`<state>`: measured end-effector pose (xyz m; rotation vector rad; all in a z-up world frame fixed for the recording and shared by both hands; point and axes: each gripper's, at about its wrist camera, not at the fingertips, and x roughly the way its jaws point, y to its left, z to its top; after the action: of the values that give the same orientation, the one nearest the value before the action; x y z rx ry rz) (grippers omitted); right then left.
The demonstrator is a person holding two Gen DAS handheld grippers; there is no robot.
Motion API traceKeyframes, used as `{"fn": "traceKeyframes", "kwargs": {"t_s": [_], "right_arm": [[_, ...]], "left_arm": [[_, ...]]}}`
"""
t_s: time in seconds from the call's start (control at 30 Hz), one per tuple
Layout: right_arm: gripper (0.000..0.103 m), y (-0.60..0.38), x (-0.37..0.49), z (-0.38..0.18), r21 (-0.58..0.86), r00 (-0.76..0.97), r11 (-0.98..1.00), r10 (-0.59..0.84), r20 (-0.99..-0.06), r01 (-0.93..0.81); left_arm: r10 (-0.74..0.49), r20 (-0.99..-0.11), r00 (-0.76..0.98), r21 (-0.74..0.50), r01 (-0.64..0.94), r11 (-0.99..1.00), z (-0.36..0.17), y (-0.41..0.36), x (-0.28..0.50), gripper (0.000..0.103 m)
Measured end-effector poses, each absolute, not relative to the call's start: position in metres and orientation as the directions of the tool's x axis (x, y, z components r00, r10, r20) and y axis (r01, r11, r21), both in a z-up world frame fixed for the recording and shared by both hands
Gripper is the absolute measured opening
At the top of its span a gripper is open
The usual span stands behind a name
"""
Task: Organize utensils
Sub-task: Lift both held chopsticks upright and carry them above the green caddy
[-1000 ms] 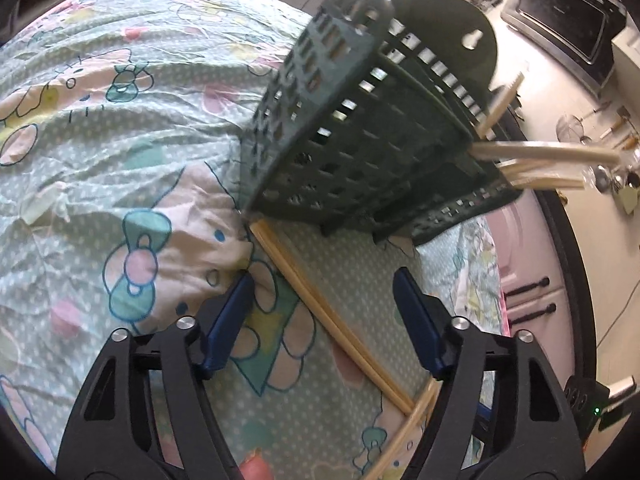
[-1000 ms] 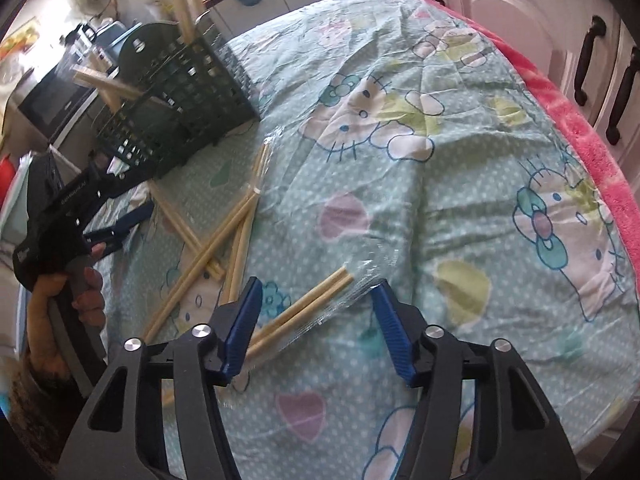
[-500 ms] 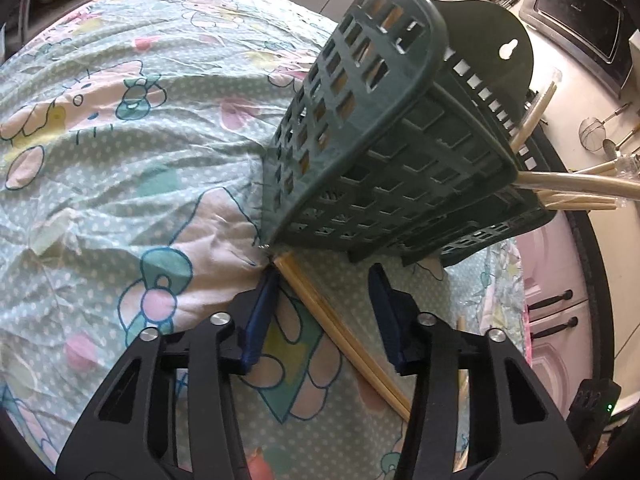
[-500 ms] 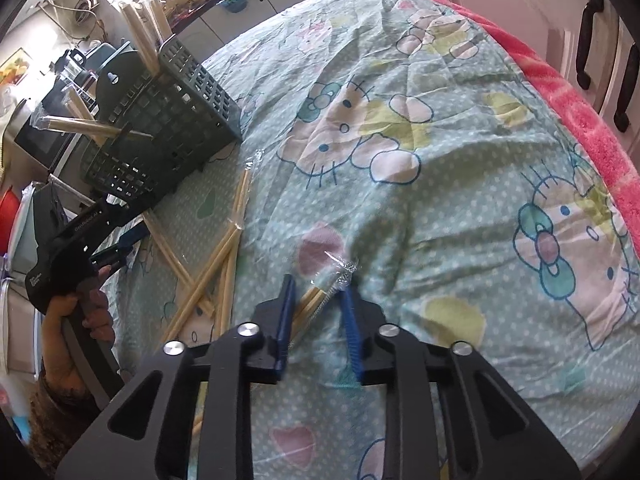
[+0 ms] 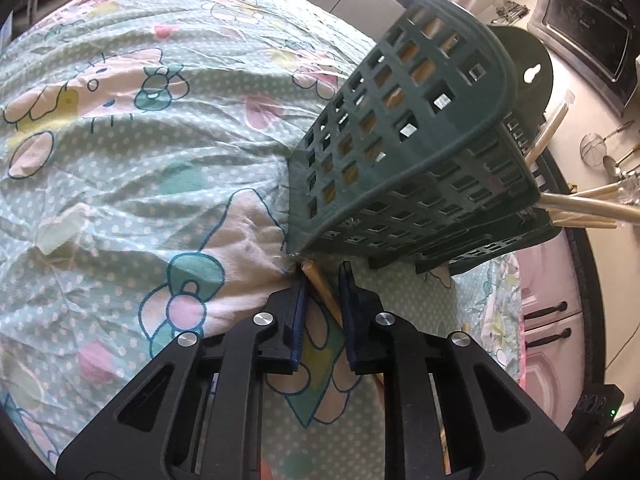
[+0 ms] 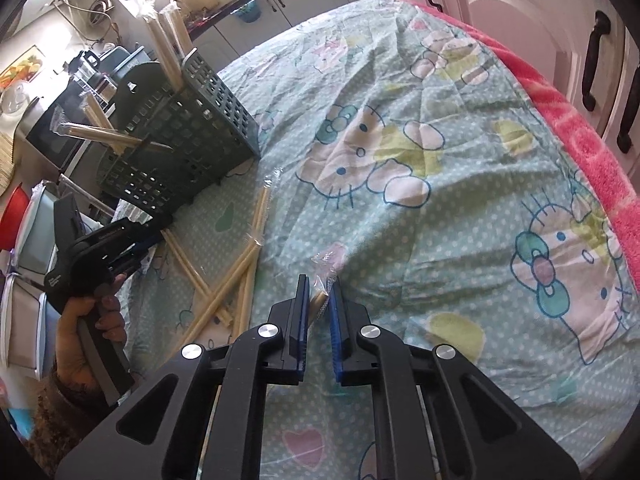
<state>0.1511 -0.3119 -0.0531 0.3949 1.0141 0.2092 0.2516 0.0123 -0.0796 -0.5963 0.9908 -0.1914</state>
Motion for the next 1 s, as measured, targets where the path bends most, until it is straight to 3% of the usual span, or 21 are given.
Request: {"fn": "traceKeyframes", "kwargs": {"t_s": [0.43,1.0], "right_arm": [[0.008,-0.283,0.143,-0.005,0.374,0.587,0.917,0.382,-0.714,-0.141],[0.005,-0.242,0.138,0.067,0.308,0.679,0.894,0.447,-0.582,-0.325]], "left_arm": [[-0.480,-0.603,0.637,-0.637,-0.022,0.771,-0.036,0.042,0.217,0.006],[-0.431,-0.442,0.786,-0.505,0.179,0.844,0.062,0.024,0.166,0.003]]}}
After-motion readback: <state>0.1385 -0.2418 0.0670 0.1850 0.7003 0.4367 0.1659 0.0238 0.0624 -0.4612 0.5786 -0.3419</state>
